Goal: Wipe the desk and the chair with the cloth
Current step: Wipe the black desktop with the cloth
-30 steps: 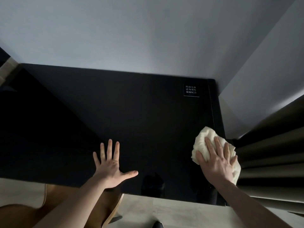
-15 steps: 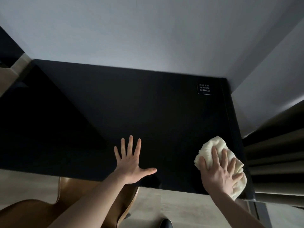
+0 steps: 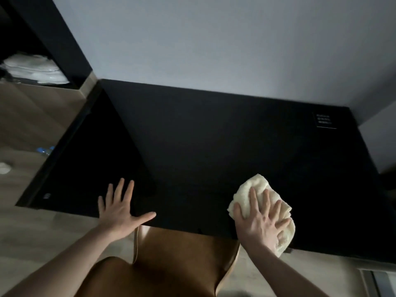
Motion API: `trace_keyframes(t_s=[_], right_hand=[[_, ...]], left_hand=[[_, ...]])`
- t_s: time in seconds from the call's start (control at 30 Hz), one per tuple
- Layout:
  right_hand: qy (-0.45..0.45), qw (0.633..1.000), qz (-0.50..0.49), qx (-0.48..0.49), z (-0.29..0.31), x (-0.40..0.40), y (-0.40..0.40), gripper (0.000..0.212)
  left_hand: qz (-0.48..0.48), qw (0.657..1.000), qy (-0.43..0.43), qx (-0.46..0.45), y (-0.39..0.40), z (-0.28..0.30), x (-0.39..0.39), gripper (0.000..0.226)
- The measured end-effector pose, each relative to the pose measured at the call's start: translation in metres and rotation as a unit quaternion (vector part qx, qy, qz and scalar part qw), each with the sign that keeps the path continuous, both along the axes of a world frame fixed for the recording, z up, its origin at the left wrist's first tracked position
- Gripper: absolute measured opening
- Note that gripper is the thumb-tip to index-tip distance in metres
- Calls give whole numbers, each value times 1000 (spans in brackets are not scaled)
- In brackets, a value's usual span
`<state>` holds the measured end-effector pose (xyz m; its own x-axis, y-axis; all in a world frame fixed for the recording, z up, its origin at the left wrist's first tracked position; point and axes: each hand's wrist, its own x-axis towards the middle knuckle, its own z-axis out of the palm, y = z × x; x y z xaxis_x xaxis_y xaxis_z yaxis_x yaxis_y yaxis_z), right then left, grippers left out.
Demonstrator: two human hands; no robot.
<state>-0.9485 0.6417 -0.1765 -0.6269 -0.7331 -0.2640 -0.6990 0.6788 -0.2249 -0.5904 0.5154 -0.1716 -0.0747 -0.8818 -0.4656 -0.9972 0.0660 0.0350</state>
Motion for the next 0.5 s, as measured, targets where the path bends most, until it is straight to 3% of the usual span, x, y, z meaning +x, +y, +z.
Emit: trace_keyframes(t_s=[0.17, 0.5], right_hand=[[-13, 994, 112, -7, 6, 76, -30, 78], [-5, 989, 150, -20, -1, 64, -24, 81]], left_hand=[[-3, 998, 10, 64, -5, -2, 22, 141], [12, 994, 17, 105, -4, 4, 17, 148]])
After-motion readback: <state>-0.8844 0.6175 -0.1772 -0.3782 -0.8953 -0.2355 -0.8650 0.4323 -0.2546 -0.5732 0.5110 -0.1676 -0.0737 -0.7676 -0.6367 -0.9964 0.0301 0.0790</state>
